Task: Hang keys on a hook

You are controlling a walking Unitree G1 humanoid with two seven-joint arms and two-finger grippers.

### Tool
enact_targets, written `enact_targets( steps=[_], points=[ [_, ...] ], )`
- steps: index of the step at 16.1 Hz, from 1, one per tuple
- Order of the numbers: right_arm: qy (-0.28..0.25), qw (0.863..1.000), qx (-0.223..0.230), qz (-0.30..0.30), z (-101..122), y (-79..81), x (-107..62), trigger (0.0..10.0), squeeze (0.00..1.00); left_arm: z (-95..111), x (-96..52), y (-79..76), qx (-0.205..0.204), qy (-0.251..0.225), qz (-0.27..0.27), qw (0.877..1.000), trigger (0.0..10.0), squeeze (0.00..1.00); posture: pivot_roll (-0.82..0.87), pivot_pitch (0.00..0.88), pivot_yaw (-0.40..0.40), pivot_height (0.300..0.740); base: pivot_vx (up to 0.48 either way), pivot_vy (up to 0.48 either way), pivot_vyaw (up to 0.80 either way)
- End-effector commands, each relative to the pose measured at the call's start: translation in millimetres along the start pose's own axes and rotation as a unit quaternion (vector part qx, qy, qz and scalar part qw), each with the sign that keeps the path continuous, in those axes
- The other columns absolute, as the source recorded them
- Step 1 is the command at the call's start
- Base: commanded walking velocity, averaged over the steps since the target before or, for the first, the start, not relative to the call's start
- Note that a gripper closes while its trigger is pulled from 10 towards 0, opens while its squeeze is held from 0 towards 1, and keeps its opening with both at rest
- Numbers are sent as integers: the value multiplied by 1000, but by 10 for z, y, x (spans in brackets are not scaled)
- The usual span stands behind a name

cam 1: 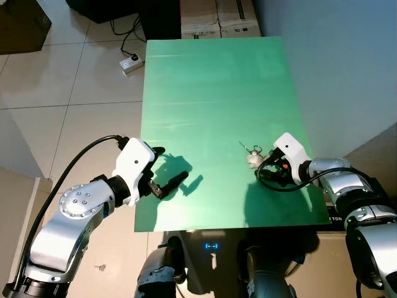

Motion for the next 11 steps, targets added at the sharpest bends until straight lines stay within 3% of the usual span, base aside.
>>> enact_targets(
  steps=[1,2,6,7,8,9,10,11],
  points=[
    [12,1000,-14,-13,-72,-29,-3,10000,796,-25,-27,-102,-4,4,-24,1000,10000,0,18,319,64,740,0,0,0],
    [13,1000,-17,-19,-79,-41,-4,10000,0,-19,-31,-121,-5,3,-30,1000,10000,0,17,317,63,740,0,0,0],
    [23,999,-27,-35,-106,-81,-6,10000,0,-30,-42,-152,-4,6,-46,999,10000,0,17,318,64,740,0,0,0],
    [29,998,-25,-40,-125,-102,-16,8824,0,-25,-40,-152,-4,5,-48,999,10000,0,17,318,64,740,0,0,0],
    [37,998,-27,-46,-146,-126,-30,2431,0,-20,-37,-152,-4,5,-49,999,10000,0,16,317,65,740,0,0,0],
    [38,998,-28,-46,-148,-129,-32,1686,0,-20,-35,-152,-4,5,-50,999,10000,0,16,318,65,740,0,0,0],
    [38,998,-28,-47,-150,-134,-36,0,0,-22,-32,-150,-4,5,-50,999,10000,0,16,318,66,740,0,0,0],
    [39,998,-27,-48,-157,-141,-42,0,0,-27,-26,-148,-4,5,-51,999,10000,0,16,319,65,740,0,0,0]
  ],
)
Point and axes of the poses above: a point about 5 cm out from each wrist's last joint towards the gripper, its own x axis pointing out of the wrist towards the gripper, its own z axis along the axis of the wrist's last joint, y = z × x, the point moved 6 cm from there along x, pointing out of the wrist towards the gripper, and after that the axes turned 13 degrees about x, right-handed, at the moved point
